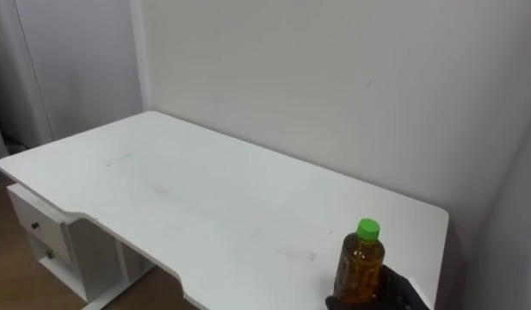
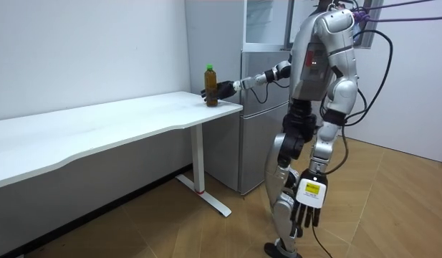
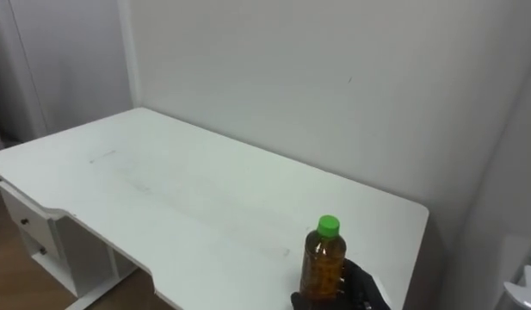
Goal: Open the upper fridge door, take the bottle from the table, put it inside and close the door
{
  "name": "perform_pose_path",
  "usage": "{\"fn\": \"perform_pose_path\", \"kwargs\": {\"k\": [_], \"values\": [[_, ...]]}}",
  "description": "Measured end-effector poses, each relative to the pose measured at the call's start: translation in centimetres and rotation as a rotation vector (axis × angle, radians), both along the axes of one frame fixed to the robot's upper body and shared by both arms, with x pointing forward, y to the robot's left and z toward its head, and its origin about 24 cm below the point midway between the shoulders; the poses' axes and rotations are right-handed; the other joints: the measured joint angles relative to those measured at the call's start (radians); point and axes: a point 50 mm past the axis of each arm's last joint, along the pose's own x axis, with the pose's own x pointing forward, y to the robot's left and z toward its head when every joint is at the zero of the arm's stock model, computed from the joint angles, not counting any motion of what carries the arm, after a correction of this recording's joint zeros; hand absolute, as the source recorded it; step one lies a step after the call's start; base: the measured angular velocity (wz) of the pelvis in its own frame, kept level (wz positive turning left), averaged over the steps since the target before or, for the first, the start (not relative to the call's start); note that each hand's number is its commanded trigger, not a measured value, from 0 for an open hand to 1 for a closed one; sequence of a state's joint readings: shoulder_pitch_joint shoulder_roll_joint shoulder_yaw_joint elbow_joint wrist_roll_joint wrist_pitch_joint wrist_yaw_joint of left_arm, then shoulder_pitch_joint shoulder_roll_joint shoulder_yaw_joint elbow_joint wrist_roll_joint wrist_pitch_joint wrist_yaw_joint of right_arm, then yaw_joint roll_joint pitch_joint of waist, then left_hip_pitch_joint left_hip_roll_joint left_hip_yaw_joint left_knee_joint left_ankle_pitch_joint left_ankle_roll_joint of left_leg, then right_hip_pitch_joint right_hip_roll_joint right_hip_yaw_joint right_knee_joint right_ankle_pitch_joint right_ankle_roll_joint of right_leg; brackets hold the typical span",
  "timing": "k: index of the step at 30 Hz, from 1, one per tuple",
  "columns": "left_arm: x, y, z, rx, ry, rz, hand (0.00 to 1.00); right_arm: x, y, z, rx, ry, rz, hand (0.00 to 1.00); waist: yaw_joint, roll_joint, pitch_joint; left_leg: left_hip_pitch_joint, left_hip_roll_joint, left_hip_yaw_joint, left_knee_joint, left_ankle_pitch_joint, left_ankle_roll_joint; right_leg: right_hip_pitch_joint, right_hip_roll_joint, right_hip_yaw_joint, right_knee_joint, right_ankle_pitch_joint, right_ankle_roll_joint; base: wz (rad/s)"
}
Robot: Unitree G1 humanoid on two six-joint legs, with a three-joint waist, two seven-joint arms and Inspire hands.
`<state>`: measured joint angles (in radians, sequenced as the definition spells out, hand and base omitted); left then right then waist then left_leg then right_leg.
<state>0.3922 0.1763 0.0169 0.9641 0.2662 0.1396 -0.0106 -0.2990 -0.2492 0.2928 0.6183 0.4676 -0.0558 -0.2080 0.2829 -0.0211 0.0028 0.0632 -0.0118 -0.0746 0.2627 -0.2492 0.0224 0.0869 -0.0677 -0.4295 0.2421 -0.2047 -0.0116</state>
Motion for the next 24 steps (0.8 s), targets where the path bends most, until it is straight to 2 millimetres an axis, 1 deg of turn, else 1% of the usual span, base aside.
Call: {"fn": "perform_pose_path", "kwargs": {"k": [1, 4, 7, 11, 15, 18, 21, 23, 24], "values": [[-0.20, 0.00, 0.02, 0.001, 0.004, 0.002, 0.00, 0.00, -0.13, 0.03, -0.002, 0.000, -0.001, 1.00, 0.000, 0.002, -0.0009, 0.000, 0.000, 0.000, 0.001, 0.000, 0.000, 0.000, 0.000, 0.000, 0.001, 0.000, 0.000, 0.00], [-0.66, 0.08, 0.08, 0.005, 0.012, 0.011, 0.00, -0.18, -0.51, -0.16, -0.005, 0.009, -0.018, 1.00, 0.001, 0.007, 0.0003, 0.000, 0.000, 0.000, 0.002, 0.000, 0.000, 0.000, -0.002, -0.001, 0.002, 0.000, 0.000, 0.00], [-1.01, 0.28, 0.17, 0.016, 0.013, 0.028, 0.00, -0.30, -0.59, -0.30, 0.005, 0.016, -0.026, 1.00, -0.001, 0.008, 0.0008, -0.001, -0.001, -0.001, 0.003, 0.000, 0.000, 0.001, -0.002, -0.006, 0.001, 0.000, 0.000, 0.00], [-0.83, 0.23, 0.18, 0.011, -0.006, 0.023, 0.00, -0.36, -0.63, -0.36, 0.020, 0.018, -0.035, 1.00, -0.002, 0.010, 0.0020, -0.001, 0.000, -0.001, 0.004, 0.000, 0.000, 0.000, -0.003, -0.007, -0.001, 0.000, 0.000, 0.00], [-0.68, 0.21, 0.18, 0.009, -0.017, 0.020, 0.00, -0.34, -0.63, -0.32, 0.022, 0.017, -0.030, 1.00, -0.007, 0.012, 0.0009, -0.001, 0.000, -0.001, 0.004, 0.000, 0.000, 0.003, -0.003, -0.007, -0.002, 0.000, 0.000, 0.00], [-0.74, 0.08, 0.14, -0.001, -0.018, 0.035, 0.00, -0.32, -0.65, -0.28, 0.033, 0.015, -0.007, 1.00, -0.011, 0.016, 0.0015, 0.000, 0.000, -0.001, 0.004, 0.000, 0.000, 0.003, -0.002, 0.000, -0.004, 0.000, 0.000, -0.02], [-0.54, -0.18, 0.06, -0.012, -0.024, 0.038, 0.00, -0.26, -0.66, -0.14, 0.042, 0.010, 0.029, 1.00, -0.023, 0.017, 0.0012, 0.000, 0.002, 0.005, 0.000, 0.000, 0.000, -0.002, -0.001, 0.004, -0.002, 0.000, 0.000, -0.05], [-0.42, -0.19, 0.04, -0.011, -0.028, 0.037, 0.00, -0.15, -0.39, 0.14, 0.047, -0.003, 0.060, 1.00, -0.031, 0.017, 0.0011, 0.001, 0.003, 0.009, -0.007, 0.002, 0.002, -0.006, -0.001, 0.008, -0.001, 0.000, 0.000, -0.08], [-0.17, -0.10, 0.04, -0.009, -0.037, 0.039, 0.00, -0.12, -0.21, 0.61, 0.039, -0.026, 0.081, 1.00, -0.032, 0.016, -0.0004, 0.001, 0.004, 0.016, -0.007, 0.002, 0.002, -0.016, -0.001, 0.015, 0.002, 0.000, 0.000, -0.15]]}}
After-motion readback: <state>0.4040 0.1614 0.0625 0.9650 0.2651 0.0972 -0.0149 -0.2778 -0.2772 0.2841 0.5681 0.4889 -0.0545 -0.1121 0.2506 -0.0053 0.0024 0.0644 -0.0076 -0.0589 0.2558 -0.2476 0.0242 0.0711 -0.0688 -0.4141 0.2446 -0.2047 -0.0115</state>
